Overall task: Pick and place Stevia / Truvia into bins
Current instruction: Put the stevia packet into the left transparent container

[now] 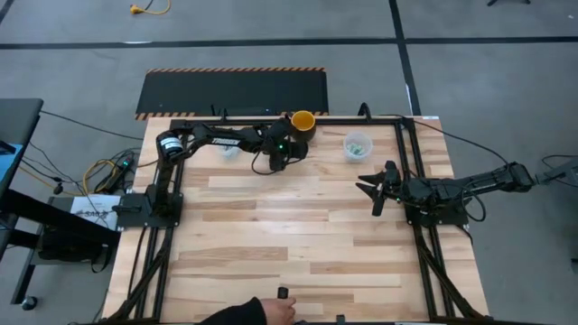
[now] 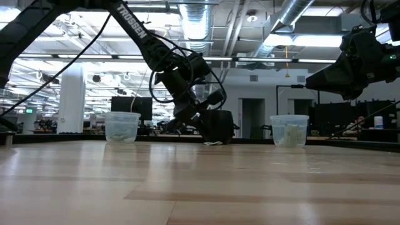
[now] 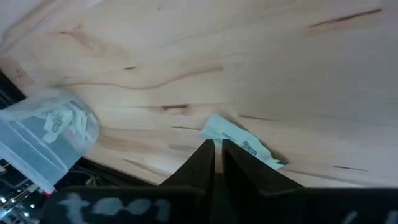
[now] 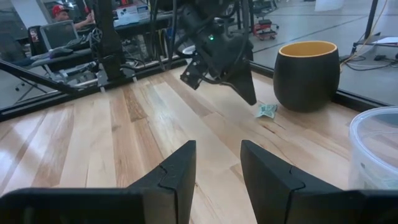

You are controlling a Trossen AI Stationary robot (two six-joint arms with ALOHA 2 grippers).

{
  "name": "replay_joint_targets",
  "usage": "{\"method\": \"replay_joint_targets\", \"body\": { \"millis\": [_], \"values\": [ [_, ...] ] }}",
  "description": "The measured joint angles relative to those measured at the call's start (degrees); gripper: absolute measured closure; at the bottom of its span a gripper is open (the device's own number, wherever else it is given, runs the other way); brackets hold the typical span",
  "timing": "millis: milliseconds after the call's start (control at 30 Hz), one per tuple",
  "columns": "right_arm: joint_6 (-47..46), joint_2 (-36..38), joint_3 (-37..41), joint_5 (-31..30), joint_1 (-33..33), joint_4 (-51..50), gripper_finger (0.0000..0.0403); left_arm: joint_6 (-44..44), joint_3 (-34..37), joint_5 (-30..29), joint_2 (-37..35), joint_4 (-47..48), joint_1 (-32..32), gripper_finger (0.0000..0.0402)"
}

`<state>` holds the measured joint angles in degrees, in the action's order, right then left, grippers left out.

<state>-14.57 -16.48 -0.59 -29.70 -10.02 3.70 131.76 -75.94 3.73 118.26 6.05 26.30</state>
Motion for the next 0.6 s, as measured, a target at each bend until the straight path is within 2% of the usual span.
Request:
{"method": "replay_joint_targets", "body": {
  "millis": [333,600],
  "values": [
    [0.00,-0.01,-0.01,0.01,-0.01,0.00,0.0282,-0.37,-1.51,-0.13,0.01,5.02,-0.07,0.0379],
    [0.00,0.01,-0.01,0.02,0.00,0.00,0.0282,-0.15,-1.50,-0.19,0.02,3.36,-0.95,0.0379]
  ]
}}
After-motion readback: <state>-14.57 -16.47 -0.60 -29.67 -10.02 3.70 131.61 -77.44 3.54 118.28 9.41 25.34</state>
